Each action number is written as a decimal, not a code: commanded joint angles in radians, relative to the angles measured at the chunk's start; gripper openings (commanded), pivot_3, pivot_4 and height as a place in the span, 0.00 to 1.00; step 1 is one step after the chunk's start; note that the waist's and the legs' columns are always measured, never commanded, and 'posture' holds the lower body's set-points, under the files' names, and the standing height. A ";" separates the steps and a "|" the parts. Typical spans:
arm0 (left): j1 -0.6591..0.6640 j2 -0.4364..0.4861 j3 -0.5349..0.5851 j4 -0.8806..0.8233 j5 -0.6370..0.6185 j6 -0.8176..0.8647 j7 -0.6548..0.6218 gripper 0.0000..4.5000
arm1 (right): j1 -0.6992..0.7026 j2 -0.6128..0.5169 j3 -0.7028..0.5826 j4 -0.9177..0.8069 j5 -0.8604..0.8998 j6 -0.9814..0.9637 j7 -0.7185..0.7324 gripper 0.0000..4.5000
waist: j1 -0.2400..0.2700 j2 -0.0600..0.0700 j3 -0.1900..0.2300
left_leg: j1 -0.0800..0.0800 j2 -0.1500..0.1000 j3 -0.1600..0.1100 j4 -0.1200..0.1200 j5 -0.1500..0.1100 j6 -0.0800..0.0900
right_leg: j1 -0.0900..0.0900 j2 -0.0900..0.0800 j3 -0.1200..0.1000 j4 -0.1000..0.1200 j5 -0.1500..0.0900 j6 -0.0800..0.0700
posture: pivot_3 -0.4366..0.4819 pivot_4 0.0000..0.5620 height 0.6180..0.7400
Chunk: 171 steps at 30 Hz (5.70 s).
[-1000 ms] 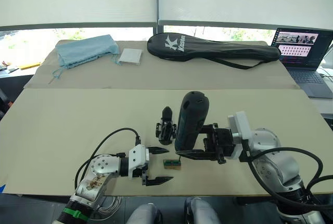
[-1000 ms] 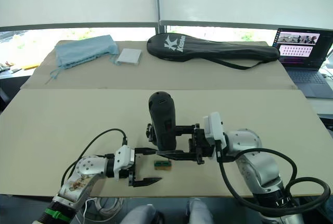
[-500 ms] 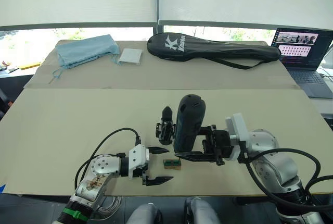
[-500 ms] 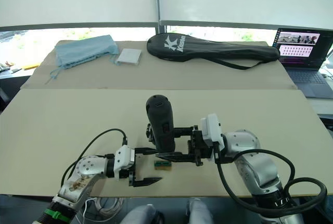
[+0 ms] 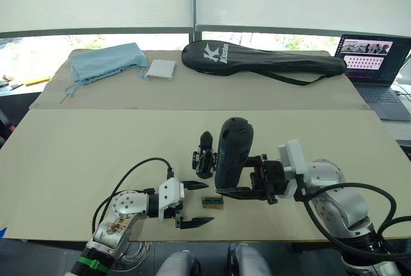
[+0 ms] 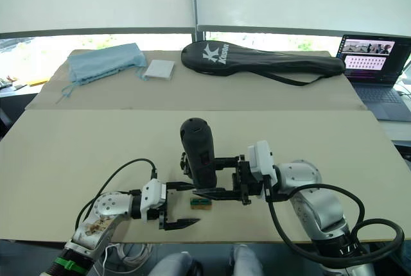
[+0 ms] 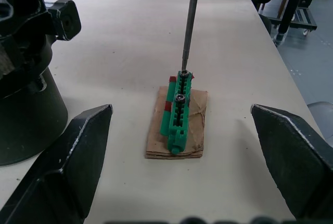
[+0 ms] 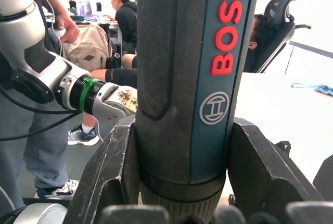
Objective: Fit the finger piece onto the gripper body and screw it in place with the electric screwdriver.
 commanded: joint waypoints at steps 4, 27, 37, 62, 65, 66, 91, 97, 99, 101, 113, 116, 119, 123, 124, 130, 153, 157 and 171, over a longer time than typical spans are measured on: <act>0.018 0.001 -0.030 0.019 0.014 0.020 -0.002 1.00 | 0.000 -0.003 -0.009 -0.037 0.016 -0.006 0.002 0.43 | 0.000 0.000 0.000 | 0.000 0.000 0.000 0.000 0.000 0.000 | 0.000 0.000 0.000 0.000 0.000 0.000 | 0.48 0.27 1.00; 0.015 -0.003 -0.030 0.023 0.014 0.018 0.001 1.00 | -0.014 0.002 -0.002 -0.022 -0.003 -0.023 -0.004 0.43 | 0.000 0.000 0.000 | 0.000 0.000 0.000 0.000 0.000 0.000 | 0.000 0.000 0.000 0.000 0.000 0.000 | 0.48 0.27 1.00; 0.013 -0.001 -0.028 0.026 0.014 0.016 0.000 1.00 | -0.018 0.005 0.010 -0.017 -0.014 -0.013 -0.006 0.43 | 0.000 0.000 0.000 | 0.000 0.000 0.000 0.000 0.000 0.000 | 0.000 0.000 0.000 0.000 0.000 0.000 | 0.48 0.27 1.00; 0.017 0.002 0.003 0.058 -0.015 -0.029 -0.021 1.00 | -0.035 0.005 -0.007 -0.061 0.025 0.006 0.002 0.43 | -0.001 0.000 0.000 | 0.000 0.000 0.000 0.000 0.000 0.000 | 0.000 0.000 0.000 0.000 0.000 0.000 | 0.48 0.27 1.00; 0.020 0.006 0.021 0.042 -0.053 -0.032 -0.044 1.00 | -0.035 0.003 -0.017 -0.081 0.053 0.021 -0.010 0.43 | -0.004 0.000 0.000 | 0.000 0.000 0.000 0.000 0.000 0.000 | 0.000 0.000 0.000 0.000 0.000 0.000 | 0.48 0.27 1.00; 0.020 0.009 0.024 0.041 -0.055 -0.032 -0.046 1.00 | -0.035 0.002 -0.019 -0.085 0.058 0.024 -0.013 0.43 | -0.005 0.000 0.000 | 0.000 0.000 0.000 0.000 0.000 0.000 | 0.000 0.000 0.000 0.000 0.000 0.000 | 0.48 0.27 1.00; 0.030 0.176 0.361 -0.224 -0.518 0.240 -0.139 1.00 | -0.228 -0.097 -0.253 -0.173 0.387 0.257 -0.208 0.43 | -0.011 -0.003 0.002 | -0.001 0.000 0.000 0.000 0.000 0.000 | -0.001 0.000 -0.001 -0.001 0.000 0.000 | 0.48 0.27 1.00; -0.019 0.171 0.406 -0.198 -0.537 0.252 -0.157 1.00 | -0.322 -0.121 -0.290 -0.089 0.432 0.297 -0.219 0.43 | -0.013 -0.003 0.002 | -0.001 0.000 0.000 0.000 0.000 -0.001 | -0.001 0.001 -0.001 -0.001 0.000 0.000 | 0.48 0.27 1.00; -0.033 0.172 0.415 -0.181 -0.537 0.258 -0.166 1.00 | -0.353 -0.129 -0.293 -0.056 0.438 0.310 -0.208 0.43 | -0.013 -0.003 0.002 | -0.001 0.000 0.000 0.000 0.001 -0.001 | -0.001 0.001 -0.001 -0.001 0.000 0.000 | 0.48 0.27 1.00; -0.050 0.168 0.418 -0.161 -0.531 0.254 -0.170 1.00 | -0.381 -0.130 -0.287 -0.026 0.428 0.318 -0.189 0.43 | -0.013 -0.003 0.002 | -0.001 0.000 0.000 0.000 0.001 -0.001 | -0.001 0.001 -0.001 -0.001 0.000 0.000 | 0.48 0.27 1.00; -0.133 0.145 0.420 -0.087 -0.471 0.247 -0.128 1.00 | -0.505 -0.051 -0.217 0.092 0.339 0.309 -0.183 0.43 | -0.014 -0.003 0.002 | -0.002 0.000 0.000 0.000 0.001 -0.001 | -0.001 0.001 -0.002 -0.001 0.000 0.000 | 0.48 0.27 1.00; -0.153 0.141 0.407 -0.071 -0.441 0.247 -0.106 1.00 | -0.535 -0.020 -0.198 0.113 0.319 0.304 -0.184 0.43 | -0.015 -0.003 0.002 | -0.001 0.000 0.000 0.000 0.001 -0.002 | -0.001 0.001 -0.002 -0.001 0.000 0.000 | 0.48 0.27 1.00; -0.158 0.128 0.398 -0.064 -0.418 0.238 -0.094 1.00 | -0.545 0.004 -0.184 0.123 0.292 0.300 -0.184 0.43 | -0.015 -0.003 0.002 | -0.001 0.000 0.000 0.000 0.002 -0.003 | -0.001 0.002 -0.002 -0.001 0.000 0.000 | 0.48 0.27 1.00; -0.137 0.113 0.386 -0.057 -0.368 0.225 -0.068 1.00 | -0.552 0.059 -0.150 0.128 0.252 0.293 -0.195 0.43 | -0.018 -0.003 0.002 | -0.001 0.000 0.000 0.000 0.002 -0.003 | -0.001 0.002 -0.002 -0.001 0.000 0.000 | 0.48 0.27 1.00; -0.135 0.112 0.385 -0.050 -0.357 0.221 -0.069 1.00 | -0.555 0.070 -0.146 0.132 0.242 0.292 -0.198 0.43 | -0.019 -0.003 0.002 | -0.001 0.000 0.000 0.000 0.002 -0.003 | -0.002 0.002 -0.002 -0.001 0.000 0.000 | 0.48 0.27 1.00; -0.150 0.106 0.358 0.005 -0.314 0.176 -0.106 1.00 | -0.576 0.107 -0.112 0.173 0.180 0.291 -0.193 0.43 | -0.022 -0.003 0.003 | -0.001 0.000 0.000 0.000 0.002 -0.004 | -0.002 0.003 -0.003 0.000 0.000 0.000 | 0.48 0.27 1.00; -0.156 0.091 0.305 0.100 -0.256 0.093 -0.179 1.00 | -0.617 0.196 -0.050 0.268 0.105 0.345 -0.167 0.43 | -0.038 -0.003 0.003 | -0.001 0.000 0.000 0.000 0.003 -0.005 | -0.002 0.004 -0.006 0.000 0.000 0.000 | 0.48 0.27 1.00; -0.148 0.088 0.299 0.102 -0.248 0.083 -0.177 1.00 | -0.615 0.190 -0.035 0.261 0.101 0.382 -0.155 0.43 | -0.037 -0.003 0.003 | -0.001 0.000 0.000 0.000 0.003 -0.005 | -0.002 0.004 -0.007 0.001 0.000 0.000 | 0.48 0.27 1.00; -0.141 0.083 0.293 0.108 -0.231 0.071 -0.177 1.00 | -0.587 0.205 -0.020 0.245 0.077 0.395 -0.172 0.43 | -0.038 -0.002 0.003 | -0.001 0.000 0.000 0.000 0.003 -0.005 | -0.002 0.004 -0.007 0.001 0.000 0.000 | 0.48 0.27 1.00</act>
